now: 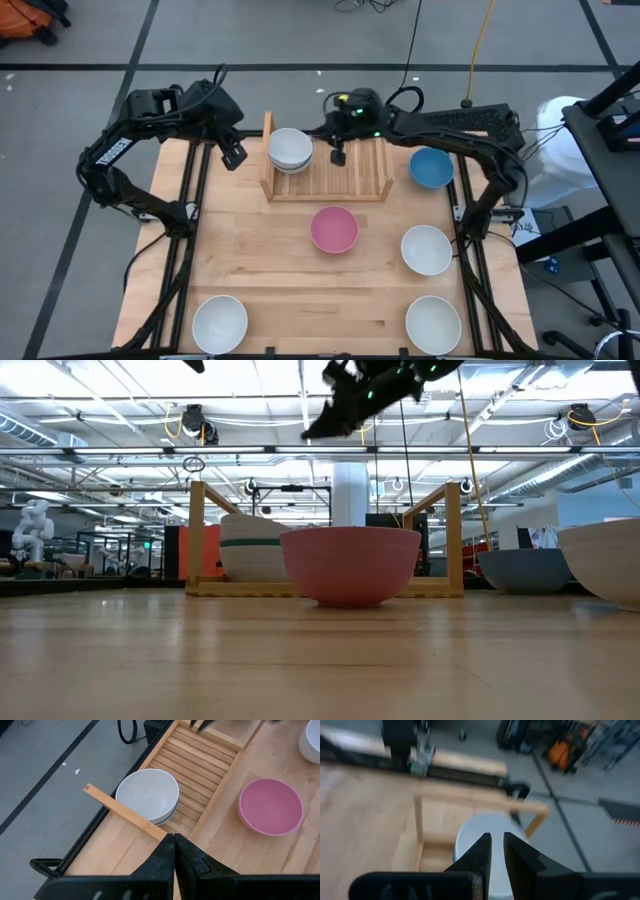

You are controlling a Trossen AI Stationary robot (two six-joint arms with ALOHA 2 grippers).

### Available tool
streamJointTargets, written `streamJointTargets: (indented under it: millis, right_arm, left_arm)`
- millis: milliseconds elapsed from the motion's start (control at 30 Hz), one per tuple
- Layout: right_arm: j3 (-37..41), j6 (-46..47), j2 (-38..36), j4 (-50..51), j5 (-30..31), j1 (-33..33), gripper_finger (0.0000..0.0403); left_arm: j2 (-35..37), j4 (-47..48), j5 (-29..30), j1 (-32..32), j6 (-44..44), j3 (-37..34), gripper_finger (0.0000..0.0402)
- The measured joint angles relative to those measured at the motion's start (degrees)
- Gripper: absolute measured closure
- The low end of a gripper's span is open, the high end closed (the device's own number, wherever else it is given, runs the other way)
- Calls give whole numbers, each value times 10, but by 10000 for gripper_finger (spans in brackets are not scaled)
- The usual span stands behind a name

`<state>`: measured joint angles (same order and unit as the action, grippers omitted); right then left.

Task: Place and stack bowls onto a shelf
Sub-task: Put the blue bowl on the shelf

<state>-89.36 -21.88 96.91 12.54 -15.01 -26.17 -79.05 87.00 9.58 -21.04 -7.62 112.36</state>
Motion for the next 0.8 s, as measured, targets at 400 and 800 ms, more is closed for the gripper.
streamJointTargets:
  millis: [400,800]
  right_arm:
    - [0,-44,-149,144,2,0,360]
    - [0,-63,-297,368,150,0,360]
  left_arm:
    - [-5,0,-35,3,5,0,396]
    - [-5,0,-40,13,13,0,396]
